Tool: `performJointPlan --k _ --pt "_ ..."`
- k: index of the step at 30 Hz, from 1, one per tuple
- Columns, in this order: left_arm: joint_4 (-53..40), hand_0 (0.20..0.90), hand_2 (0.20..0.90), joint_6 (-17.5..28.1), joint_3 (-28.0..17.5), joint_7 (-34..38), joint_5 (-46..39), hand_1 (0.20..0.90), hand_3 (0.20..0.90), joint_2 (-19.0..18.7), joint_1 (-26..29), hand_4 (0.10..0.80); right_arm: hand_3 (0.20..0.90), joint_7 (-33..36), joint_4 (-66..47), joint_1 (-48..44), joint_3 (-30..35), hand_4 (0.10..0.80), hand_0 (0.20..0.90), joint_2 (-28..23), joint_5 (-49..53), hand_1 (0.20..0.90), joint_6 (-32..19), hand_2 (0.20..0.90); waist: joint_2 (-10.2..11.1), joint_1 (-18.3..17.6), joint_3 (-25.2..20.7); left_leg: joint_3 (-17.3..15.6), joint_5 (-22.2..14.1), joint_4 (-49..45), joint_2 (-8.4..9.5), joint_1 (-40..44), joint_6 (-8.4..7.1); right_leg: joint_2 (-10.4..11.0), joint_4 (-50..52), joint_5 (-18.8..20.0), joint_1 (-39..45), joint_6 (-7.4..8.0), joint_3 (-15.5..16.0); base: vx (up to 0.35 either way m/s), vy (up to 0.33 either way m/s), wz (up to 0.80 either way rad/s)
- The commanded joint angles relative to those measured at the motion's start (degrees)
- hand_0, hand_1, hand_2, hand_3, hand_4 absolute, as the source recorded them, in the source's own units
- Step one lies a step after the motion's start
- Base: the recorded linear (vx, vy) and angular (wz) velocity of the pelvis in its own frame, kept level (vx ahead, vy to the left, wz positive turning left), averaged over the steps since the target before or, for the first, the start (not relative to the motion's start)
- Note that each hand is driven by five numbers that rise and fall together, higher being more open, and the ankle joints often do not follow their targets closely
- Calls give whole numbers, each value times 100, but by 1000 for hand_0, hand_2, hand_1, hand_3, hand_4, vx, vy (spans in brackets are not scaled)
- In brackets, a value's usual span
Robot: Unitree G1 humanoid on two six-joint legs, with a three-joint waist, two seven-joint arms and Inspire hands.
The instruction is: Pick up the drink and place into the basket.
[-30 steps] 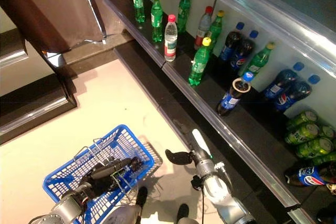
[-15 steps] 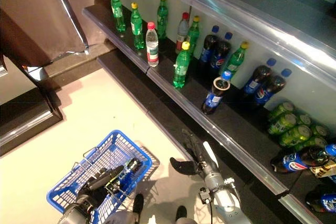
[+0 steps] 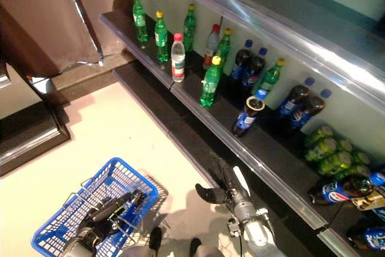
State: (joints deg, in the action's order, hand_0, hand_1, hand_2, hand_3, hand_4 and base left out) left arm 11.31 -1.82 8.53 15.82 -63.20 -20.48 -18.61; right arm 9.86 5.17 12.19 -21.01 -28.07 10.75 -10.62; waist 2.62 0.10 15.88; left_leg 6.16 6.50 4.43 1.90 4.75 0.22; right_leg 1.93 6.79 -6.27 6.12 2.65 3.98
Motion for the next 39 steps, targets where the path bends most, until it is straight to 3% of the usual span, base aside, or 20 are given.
performJointPlan --k 1,4,6,7,9,11,13,15,18,21,22,24,26,29,30,31,34,39 --pt "-1298 300 300 1059 -221 -479 197 300 200 -138 463 100 900 75 -367 -246 243 800 900 -236 70 900 -647 900 102 44 -476 -411 -1224 -1391 544 -195 172 -258 -425 591 -179 94 -275 87 -61 30" --pt "-1314 300 300 1091 -219 -451 109 300 200 -135 549 100 900 68 -337 -332 229 800 900 -293 60 900 -661 900 248 47 -452 -650 -1288 -2406 527 -588 140 -129 -441 582 -188 4 -171 50 -93 14" --pt "-1281 300 300 1098 -160 -422 -41 300 200 -70 694 100 900 224 -280 -439 165 800 900 -381 -7 900 -641 900 368 65 -316 -808 -834 -4229 562 -1535 25 -68 -335 602 -210 -188 -100 41 -125 28" --pt "-1235 300 300 1104 -156 -462 -94 300 200 -41 697 100 900 229 -217 -459 172 800 900 -414 -10 900 -675 900 381 56 -268 -879 -775 -4814 556 -1837 5 -78 -279 607 -204 -240 -133 54 -55 56" --pt "-1224 300 300 1097 -156 -492 -117 300 200 -19 645 100 900 189 -190 -435 225 800 900 -425 -27 900 -681 900 369 65 -234 -929 -709 -4918 456 -2054 15 -124 -246 585 -144 -258 -229 127 3 29" --pt "-1244 300 300 1076 -174 -529 -188 300 200 -14 587 100 900 109 -220 -386 322 800 900 -437 41 900 -661 900 335 79 -202 -982 -581 -4437 249 -2108 44 -180 -228 511 -55 -247 -348 245 82 -25" --pt "-1279 300 300 1170 -194 -540 -223 300 200 -48 522 100 900 -25 -219 -323 421 800 900 -487 74 900 -696 900 180 138 -192 -869 -221 -2802 -51 -1917 -34 -333 -250 320 91 -196 -564 399 245 -19" --pt "-1277 300 300 1214 -236 -524 -316 300 200 -37 470 100 900 -130 -189 -279 438 800 900 -545 80 900 -743 900 -3 262 -217 -580 325 -1255 -328 -1923 -237 -479 -303 156 304 -160 -769 459 299 9" --pt "-1242 300 300 1229 -293 -594 -336 300 200 14 319 100 900 -311 -195 -153 518 800 900 -642 167 900 -844 900 -17 383 -206 -375 584 -303 -606 -1921 -397 -351 -325 -20 649 -78 -956 411 248 -7" --pt "-1148 300 300 1283 -357 -724 -402 300 200 103 161 100 900 -565 -230 9 642 800 900 -717 248 900 -962 900 -106 382 -239 -284 681 -282 -925 -1952 -539 -103 -195 -306 917 38 -1026 498 391 -40" --pt "-1113 300 300 1297 -379 -748 -415 300 200 124 171 100 900 -599 -273 28 653 800 900 -736 262 900 -951 900 -132 338 -274 -343 558 -381 -975 -1891 -532 41 -130 -385 946 123 -1000 490 461 -77" --pt "-1108 300 300 1221 -373 -691 -429 300 200 37 245 100 900 -511 -343 61 632 800 900 -698 278 900 -866 900 -186 252 -354 -461 217 -696 -950 -1740 -526 423 49 -513 972 344 -785 591 582 -67" --pt "-1115 300 300 1225 -328 -684 -331 300 200 -97 403 100 900 -349 -378 24 580 800 900 -638 377 900 -802 900 -171 253 -400 -465 -89 -1208 -745 -1806 -449 676 139 -478 975 466 -626 530 473 -55" --pt "-1117 300 300 1123 -373 -672 -217 300 200 -172 522 100 900 -93 -491 -103 420 800 900 -458 271 900 -707 900 -90 341 -470 -593 -309 -1280 -437 -1673 -231 1023 478 -5 792 726 -251 356 292 -16" --pt "-1159 300 300 1128 -374 -678 -89 300 200 -191 539 100 900 -21 -576 -146 335 800 900 -389 207 900 -714 900 -87 363 -475 -647 -367 -1232 -371 -1569 -157 1113 679 186 605 732 -99 285 284 -2" --pt "-1157 300 300 1186 -353 -674 7 300 200 -192 552 100 900 16 -599 -214 245 800 900 -324 116 900 -741 900 -109 361 -471 -737 -416 -1171 -332 -1455 -95 1087 924 266 363 714 -10 268 282 -17" --pt "-1083 300 300 1075 -348 -686 -15 300 200 -312 683 100 900 127 -587 -257 254 800 900 -210 144 900 -667 900 -143 277 -459 -829 -504 -1116 -163 -1338 -7 592 920 38 28 504 102 254 162 -26" --pt "-1164 300 300 1063 -320 -642 -61 300 200 -240 570 100 900 90 -430 -308 258 800 900 -187 132 900 -753 900 -46 296 -392 -1072 -605 -1182 4 -1201 -65 310 -132 281 -164 252 509 187 -2 -14"
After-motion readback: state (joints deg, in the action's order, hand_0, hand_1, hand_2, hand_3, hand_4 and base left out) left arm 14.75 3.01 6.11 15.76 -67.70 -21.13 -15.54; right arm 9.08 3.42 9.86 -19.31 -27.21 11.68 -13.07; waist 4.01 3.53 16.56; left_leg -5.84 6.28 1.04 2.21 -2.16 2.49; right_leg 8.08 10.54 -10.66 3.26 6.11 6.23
